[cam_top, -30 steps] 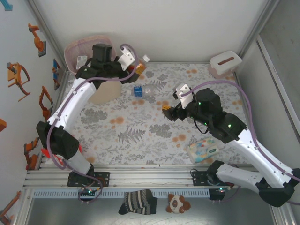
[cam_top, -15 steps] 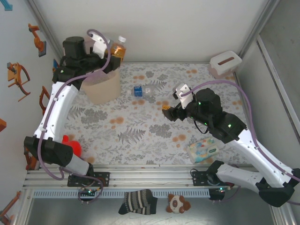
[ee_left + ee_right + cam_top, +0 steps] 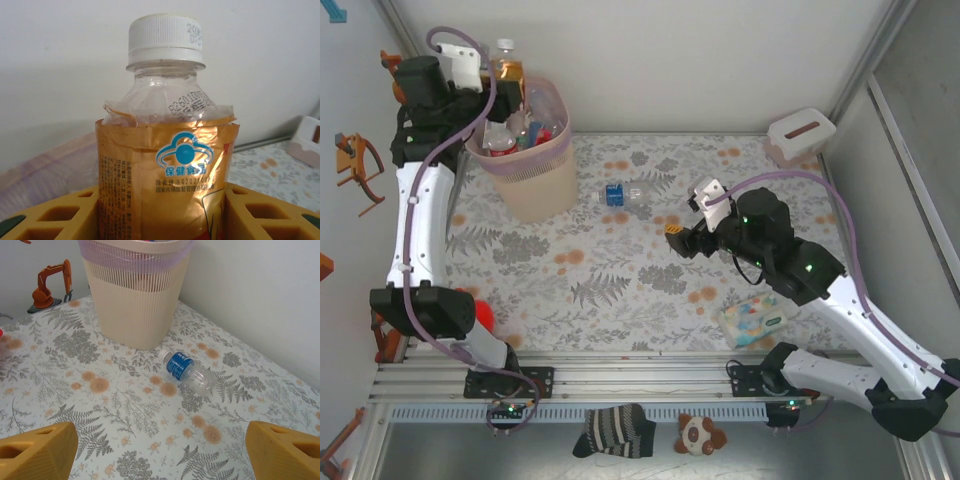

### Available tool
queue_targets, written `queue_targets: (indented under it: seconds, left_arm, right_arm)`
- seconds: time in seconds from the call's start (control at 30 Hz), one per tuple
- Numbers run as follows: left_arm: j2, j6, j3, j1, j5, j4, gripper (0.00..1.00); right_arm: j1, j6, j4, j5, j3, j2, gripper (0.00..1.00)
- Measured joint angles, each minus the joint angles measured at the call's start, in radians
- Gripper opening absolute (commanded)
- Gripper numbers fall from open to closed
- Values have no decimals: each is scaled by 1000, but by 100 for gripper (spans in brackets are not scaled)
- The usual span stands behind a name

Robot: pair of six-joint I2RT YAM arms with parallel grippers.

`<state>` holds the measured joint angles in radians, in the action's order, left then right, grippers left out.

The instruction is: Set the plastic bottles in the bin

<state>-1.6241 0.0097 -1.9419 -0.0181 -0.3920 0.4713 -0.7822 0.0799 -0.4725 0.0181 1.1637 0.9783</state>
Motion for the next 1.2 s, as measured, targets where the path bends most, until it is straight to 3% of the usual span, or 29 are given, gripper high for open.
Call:
queue_targets:
  seconds: [0.37, 0.57, 0.9, 1.2]
  left_arm:
    - [-209, -133, -131, 151, 104, 119, 49]
    - [-286, -195, -143, 163, 129, 169, 48]
    - [-287, -230, -153, 157, 138, 180, 73]
    - [-280, -235, -158, 156, 138, 198, 72]
  right_arm:
    - [0, 0, 6, -1, 0, 5, 86]
    - [0, 0, 6, -1, 0, 5, 86]
    - [0, 0, 6, -1, 0, 5, 86]
    - [0, 0, 6, -1, 0, 5, 86]
